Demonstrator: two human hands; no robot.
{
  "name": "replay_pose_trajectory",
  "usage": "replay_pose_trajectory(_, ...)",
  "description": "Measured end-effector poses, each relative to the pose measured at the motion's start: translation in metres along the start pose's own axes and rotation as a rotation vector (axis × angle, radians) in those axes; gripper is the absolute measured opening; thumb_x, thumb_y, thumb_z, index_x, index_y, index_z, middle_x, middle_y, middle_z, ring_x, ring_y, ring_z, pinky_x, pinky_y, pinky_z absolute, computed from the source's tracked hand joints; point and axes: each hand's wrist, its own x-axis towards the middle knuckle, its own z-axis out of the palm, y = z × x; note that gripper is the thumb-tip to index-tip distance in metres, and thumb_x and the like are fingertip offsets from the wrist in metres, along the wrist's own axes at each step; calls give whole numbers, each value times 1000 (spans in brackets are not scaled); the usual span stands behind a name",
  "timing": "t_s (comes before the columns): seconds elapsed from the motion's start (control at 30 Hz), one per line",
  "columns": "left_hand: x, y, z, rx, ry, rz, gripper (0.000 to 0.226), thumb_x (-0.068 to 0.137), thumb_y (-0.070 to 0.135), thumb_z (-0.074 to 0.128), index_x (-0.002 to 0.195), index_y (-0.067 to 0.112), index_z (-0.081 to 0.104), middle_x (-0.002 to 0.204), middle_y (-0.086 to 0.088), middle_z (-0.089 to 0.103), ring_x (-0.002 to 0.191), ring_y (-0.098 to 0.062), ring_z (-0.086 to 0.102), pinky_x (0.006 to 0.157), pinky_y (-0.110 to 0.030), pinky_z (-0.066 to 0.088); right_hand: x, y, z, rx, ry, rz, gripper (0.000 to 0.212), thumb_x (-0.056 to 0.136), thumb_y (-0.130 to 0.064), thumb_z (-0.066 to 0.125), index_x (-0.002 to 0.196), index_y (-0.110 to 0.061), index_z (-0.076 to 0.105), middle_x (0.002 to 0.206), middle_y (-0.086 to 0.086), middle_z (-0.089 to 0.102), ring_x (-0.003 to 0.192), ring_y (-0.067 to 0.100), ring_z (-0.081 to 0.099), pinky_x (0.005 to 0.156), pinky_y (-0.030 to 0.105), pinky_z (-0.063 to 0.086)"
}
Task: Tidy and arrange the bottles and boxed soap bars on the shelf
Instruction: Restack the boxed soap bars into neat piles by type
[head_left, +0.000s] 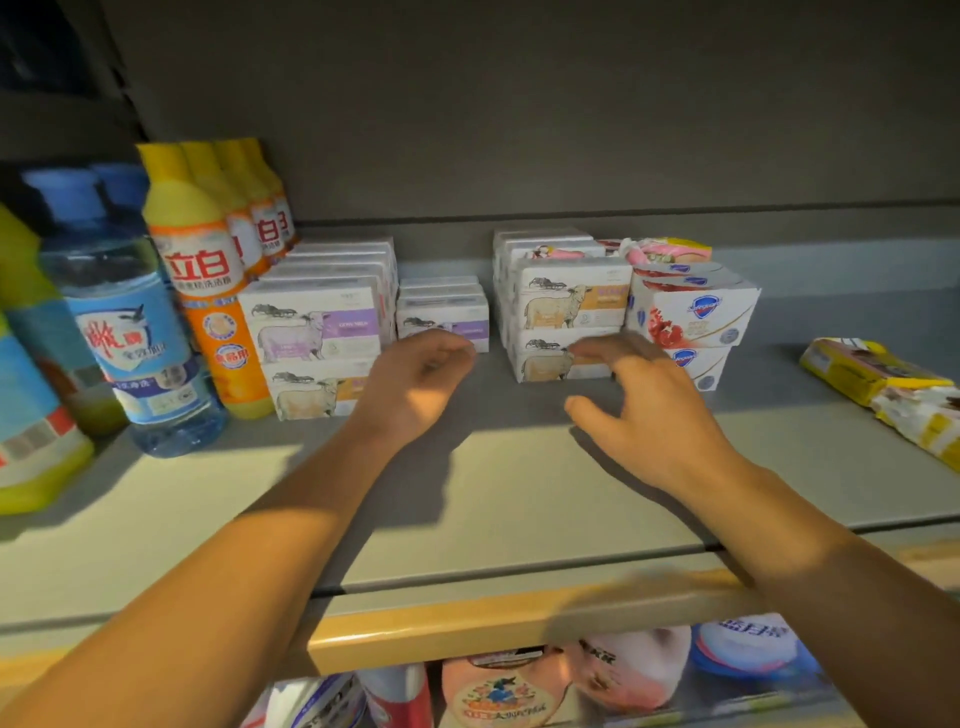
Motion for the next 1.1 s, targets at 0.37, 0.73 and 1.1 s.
replay_pose_trajectory(0.37,3,-2,-7,-110,-18,11,11,89,22,64,86,32,67,69,18,66,66,-1,60,77,-25,48,114,-21,-9,-592,-154,-22,70,81,-32,72,142,-18,40,139,9,46,128,32,42,110,46,33)
replay_pose_trajectory(0.73,6,9,-16,-228,-34,-27,47,79,47,68,120,24,64,102,10,72,93,-7,69,89,-35,54,94,-60,-18,-181,-82,-153,52,82,-23,76,131,-24,59,127,-1,57,118,20,51,101,30,39)
replay_pose_trajectory(1.1,0,20,-21,-630,-47,-116,16,96,14,61,106,4,68,98,-13,75,91,-21,73,72,-30,60,64,-55,17,517,147,14,40,78,-11,78,110,-31,64,114,-5,66,106,8,59,90,19,46)
